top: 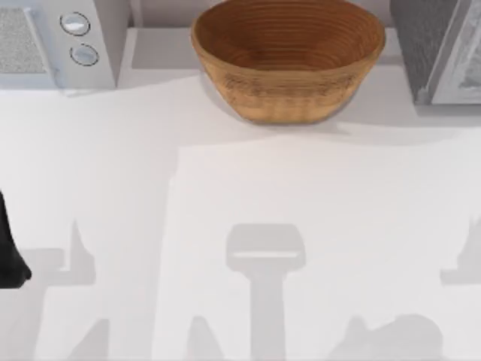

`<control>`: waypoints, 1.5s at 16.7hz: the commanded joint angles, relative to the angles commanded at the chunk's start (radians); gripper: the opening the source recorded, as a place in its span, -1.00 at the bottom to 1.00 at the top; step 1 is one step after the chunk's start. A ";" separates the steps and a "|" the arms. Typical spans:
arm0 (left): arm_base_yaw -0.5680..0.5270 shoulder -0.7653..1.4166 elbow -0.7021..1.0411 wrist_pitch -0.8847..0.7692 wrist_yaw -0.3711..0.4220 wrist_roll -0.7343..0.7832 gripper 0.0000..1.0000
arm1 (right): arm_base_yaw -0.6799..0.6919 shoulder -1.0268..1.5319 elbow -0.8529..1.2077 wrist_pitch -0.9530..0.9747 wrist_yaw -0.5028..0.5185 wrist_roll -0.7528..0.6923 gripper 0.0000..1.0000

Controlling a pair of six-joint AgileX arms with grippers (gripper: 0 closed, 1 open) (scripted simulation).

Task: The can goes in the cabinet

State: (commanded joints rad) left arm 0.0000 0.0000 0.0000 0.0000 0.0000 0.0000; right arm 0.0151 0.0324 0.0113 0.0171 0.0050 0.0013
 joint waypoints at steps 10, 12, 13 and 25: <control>0.000 0.000 0.000 0.000 0.000 0.000 1.00 | -0.011 -0.007 0.019 -0.018 0.003 0.003 -1.00; 0.000 0.000 0.000 0.000 0.000 0.000 1.00 | -0.007 0.043 0.087 -0.029 0.016 0.006 -1.00; 0.000 0.000 0.000 0.000 0.000 0.000 1.00 | -0.002 0.080 0.138 -0.039 0.022 0.007 -1.00; 0.000 0.000 0.000 0.000 0.000 0.000 1.00 | 0.078 0.590 0.800 -0.214 0.081 0.008 -1.00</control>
State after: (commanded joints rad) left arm 0.0000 0.0000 0.0000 0.0000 0.0000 0.0000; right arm 0.0929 0.6224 0.8114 -0.1965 0.0862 0.0090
